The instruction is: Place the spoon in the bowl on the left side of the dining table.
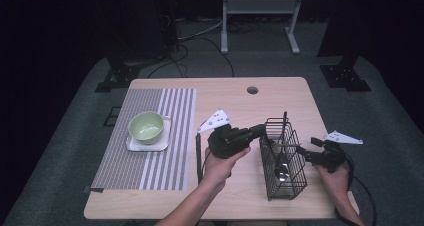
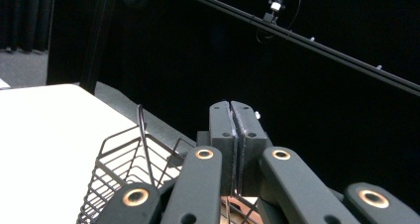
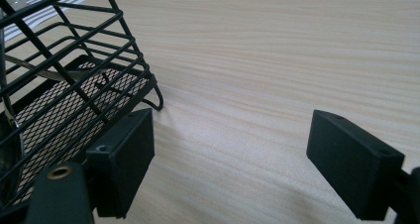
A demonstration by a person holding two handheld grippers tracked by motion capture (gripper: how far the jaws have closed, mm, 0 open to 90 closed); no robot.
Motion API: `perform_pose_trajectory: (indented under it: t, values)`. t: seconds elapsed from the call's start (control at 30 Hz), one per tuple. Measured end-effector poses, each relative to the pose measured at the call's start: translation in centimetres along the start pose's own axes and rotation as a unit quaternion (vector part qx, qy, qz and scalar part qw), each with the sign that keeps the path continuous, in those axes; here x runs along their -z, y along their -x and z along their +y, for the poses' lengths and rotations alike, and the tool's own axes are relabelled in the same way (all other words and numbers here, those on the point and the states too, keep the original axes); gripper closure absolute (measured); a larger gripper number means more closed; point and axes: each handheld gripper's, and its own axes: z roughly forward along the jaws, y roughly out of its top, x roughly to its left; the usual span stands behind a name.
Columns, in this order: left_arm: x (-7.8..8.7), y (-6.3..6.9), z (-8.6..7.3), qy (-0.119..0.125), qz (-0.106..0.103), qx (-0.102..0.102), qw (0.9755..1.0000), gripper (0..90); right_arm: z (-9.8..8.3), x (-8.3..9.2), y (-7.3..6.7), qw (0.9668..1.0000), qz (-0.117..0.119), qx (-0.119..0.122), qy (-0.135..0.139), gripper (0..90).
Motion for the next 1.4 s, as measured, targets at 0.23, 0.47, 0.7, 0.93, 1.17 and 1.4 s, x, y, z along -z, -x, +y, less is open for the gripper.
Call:
perform_pose_trajectory:
  t: [0.23,0.47,0.7,0.93,1.17,1.4]
  values:
    - [0.5,0.0,0.7,0.012,-0.002,0.004,0.9999,89.2,0.0,0.0,0.0,1.0,-0.001,0.0,0.0,17.5]
    - [1.2,-0.3,1.3,0.021,-0.004,0.013,0.9997,89.2,0.0,0.0,0.0,1.0,-0.002,0.0,-0.001,17.5]
    - [1.9,-0.6,1.8,0.036,-0.004,0.019,0.9992,89.2,0.0,0.0,0.0,1.0,-0.003,-0.002,-0.002,17.5]
    - [2.7,-0.9,2.4,0.049,-0.005,0.022,0.9985,89.2,0.0,0.0,0.0,1.0,-0.004,-0.001,-0.002,17.5]
    - [3.6,-1.3,2.5,0.056,0.002,0.025,0.9981,89.2,0.0,-0.1,0.0,1.0,-0.005,-0.003,-0.003,17.5]
    - [4.6,-1.9,2.4,0.061,0.012,0.032,0.9976,89.2,0.0,-0.1,0.0,1.0,-0.007,-0.002,-0.004,17.5]
